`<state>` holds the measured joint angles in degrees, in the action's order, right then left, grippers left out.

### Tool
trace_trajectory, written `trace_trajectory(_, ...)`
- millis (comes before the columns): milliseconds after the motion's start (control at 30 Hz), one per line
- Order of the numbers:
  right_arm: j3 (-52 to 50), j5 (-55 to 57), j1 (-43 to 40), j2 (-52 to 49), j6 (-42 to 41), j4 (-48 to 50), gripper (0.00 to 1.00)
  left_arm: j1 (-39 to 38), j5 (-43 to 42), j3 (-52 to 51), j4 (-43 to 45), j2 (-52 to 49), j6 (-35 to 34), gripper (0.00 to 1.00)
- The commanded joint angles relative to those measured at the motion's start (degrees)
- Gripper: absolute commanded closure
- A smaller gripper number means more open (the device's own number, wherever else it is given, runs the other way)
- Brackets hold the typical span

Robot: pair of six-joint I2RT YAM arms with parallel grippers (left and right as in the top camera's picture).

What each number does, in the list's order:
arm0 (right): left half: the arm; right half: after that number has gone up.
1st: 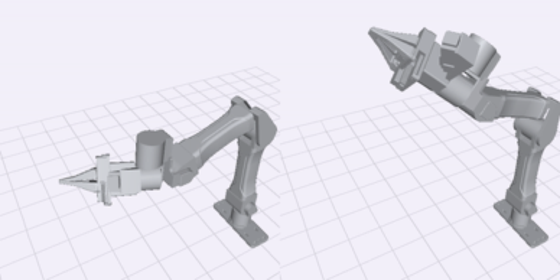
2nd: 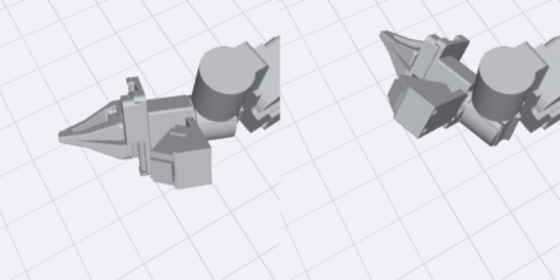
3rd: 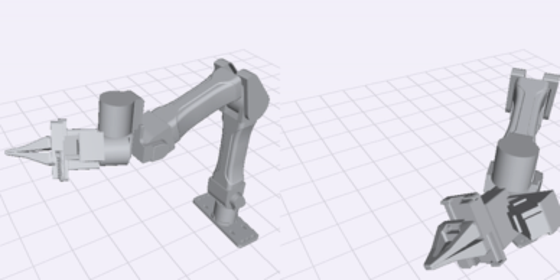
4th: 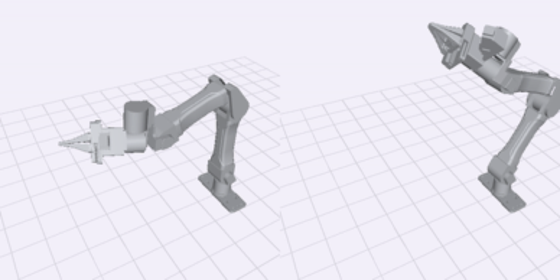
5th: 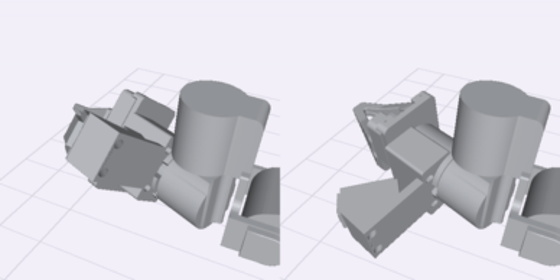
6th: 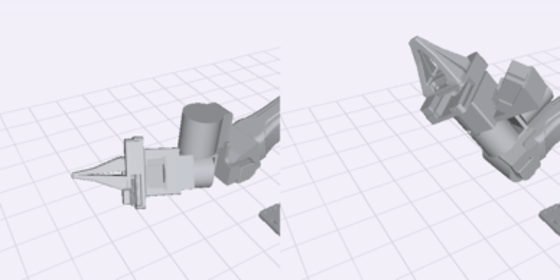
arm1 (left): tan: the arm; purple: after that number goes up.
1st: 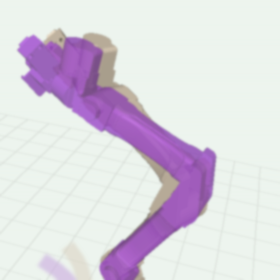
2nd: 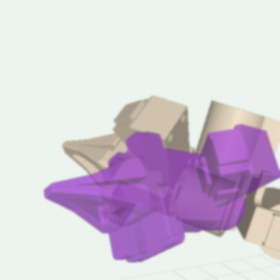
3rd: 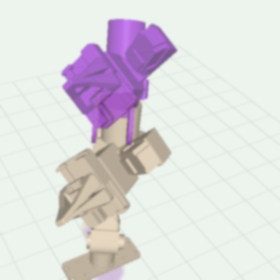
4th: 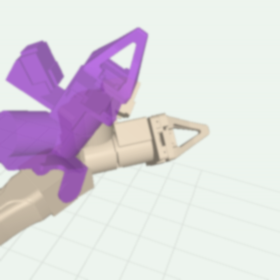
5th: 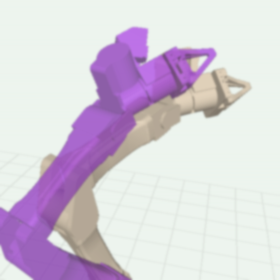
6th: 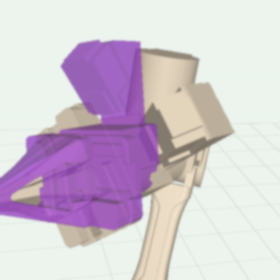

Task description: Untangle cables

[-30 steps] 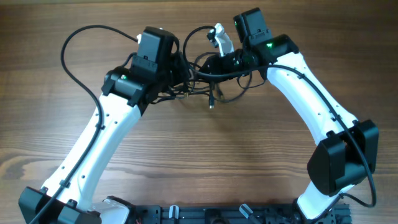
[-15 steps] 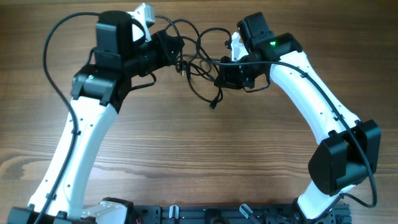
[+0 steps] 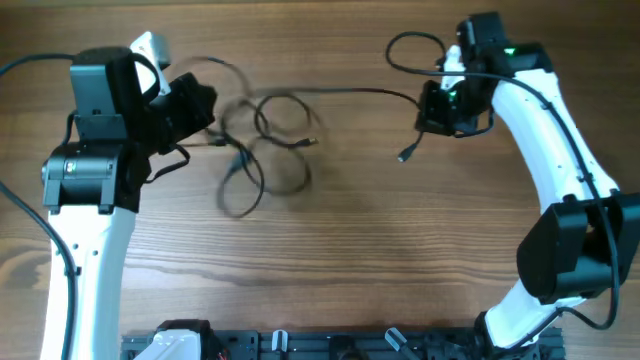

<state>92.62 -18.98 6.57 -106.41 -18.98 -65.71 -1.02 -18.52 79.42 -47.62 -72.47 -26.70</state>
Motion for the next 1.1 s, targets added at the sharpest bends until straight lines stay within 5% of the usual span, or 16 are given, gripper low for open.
trace_trajectory(0,0.6,1.8,-0.6,-1.1,5.4,-0.4,0.96,-0.2,1.8,0.9,-1.6,-0.9,3.9,0.96)
trace_trajectory(200,0.7,-16.5,-0.6,-0.7,19.3,-0.8,0.96,-3.9,-15.4,0.9,-0.4,-3.8,7.7,0.96)
trace_trajectory(500,2.9,-9.3,-3.2,6.3,14.3,-0.4,0.96,-4.5,0.1,0.8,-3.6,-4.8,8.3,0.96)
trace_trajectory(867,4.0,-9.1,-5.5,34.4,9.5,6.7,0.96,-6.4,0.4,0.8,-4.3,-9.9,8.3,0.96)
trace_trajectory(1067,3.7,-8.5,-5.5,36.5,7.8,4.3,0.96,-8.8,0.4,0.8,-3.2,-12.0,8.3,0.96)
